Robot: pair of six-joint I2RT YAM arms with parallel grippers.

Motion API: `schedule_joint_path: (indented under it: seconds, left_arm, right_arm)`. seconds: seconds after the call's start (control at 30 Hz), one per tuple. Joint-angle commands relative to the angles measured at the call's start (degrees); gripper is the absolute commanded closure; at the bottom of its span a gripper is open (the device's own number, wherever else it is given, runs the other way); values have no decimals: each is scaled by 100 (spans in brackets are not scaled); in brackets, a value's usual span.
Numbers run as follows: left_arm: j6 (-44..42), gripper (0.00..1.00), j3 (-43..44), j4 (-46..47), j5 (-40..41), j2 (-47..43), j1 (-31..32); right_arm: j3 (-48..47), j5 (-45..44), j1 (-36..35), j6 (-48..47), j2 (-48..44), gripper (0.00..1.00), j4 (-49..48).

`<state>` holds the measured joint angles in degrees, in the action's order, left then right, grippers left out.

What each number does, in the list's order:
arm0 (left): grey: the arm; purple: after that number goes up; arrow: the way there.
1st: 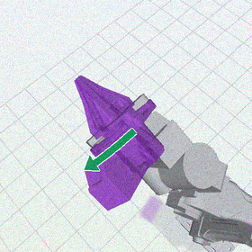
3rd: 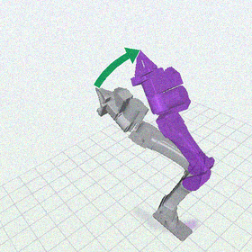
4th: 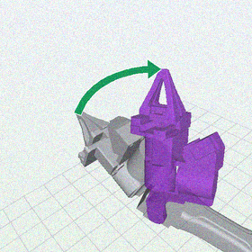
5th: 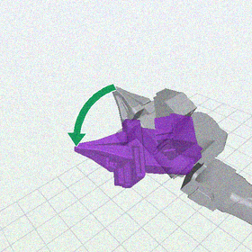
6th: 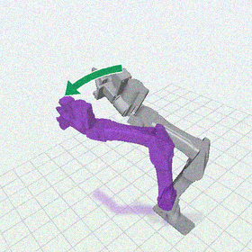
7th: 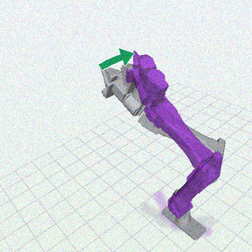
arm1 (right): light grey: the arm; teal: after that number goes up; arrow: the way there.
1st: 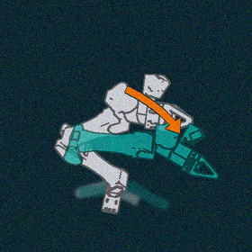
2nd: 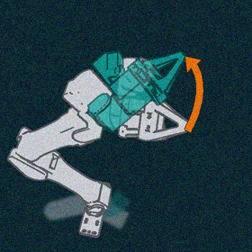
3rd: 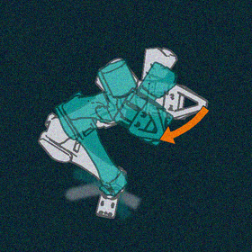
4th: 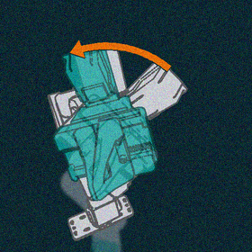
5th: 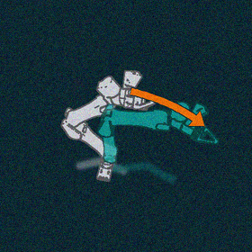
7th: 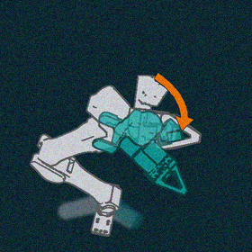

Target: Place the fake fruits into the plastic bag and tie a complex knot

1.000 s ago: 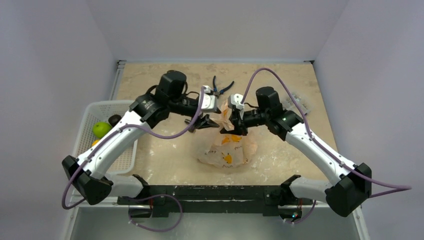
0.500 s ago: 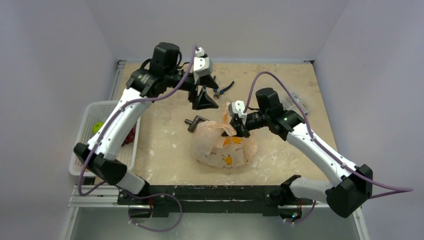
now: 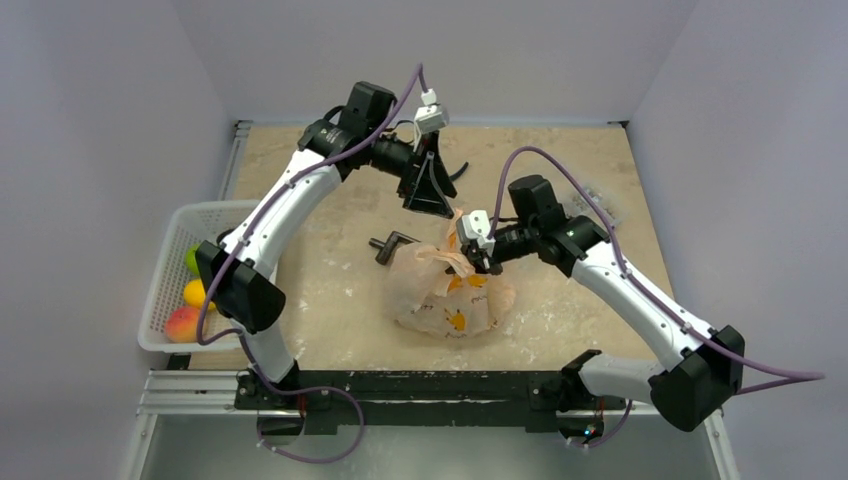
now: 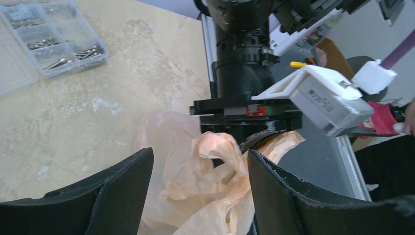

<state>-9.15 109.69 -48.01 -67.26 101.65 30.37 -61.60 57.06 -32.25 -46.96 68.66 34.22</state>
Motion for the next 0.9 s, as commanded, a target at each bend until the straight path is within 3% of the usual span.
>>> schedule_joint_path:
  seconds: [0.0,0.3,0.47,0.57,0.77,0.87]
  left_arm:
    - [150,30,274,-241,-641,3,152]
    - [51,41,434,-463,-334,140,222]
    - [-76,83,509,-546,-271,-42,66]
    - [-196,100,373,-635,-189,-355,-101]
    - [-479,100,-402,-699,10,-1289,-190]
    - [-25,100,-1560,362,314,-2185,-176]
  right_arm:
    - [-253,19,-28,-191,65,100,112]
    - [-250,16,-30,-324,-7,100,200]
    - [-209,47,-26,-286,-47,100,231]
    - [15,31,-19,17,-187,100,10]
    - [381,13,73,1042,-318,100,-726]
    - [509,-68,164,2043,-310,100,-1318]
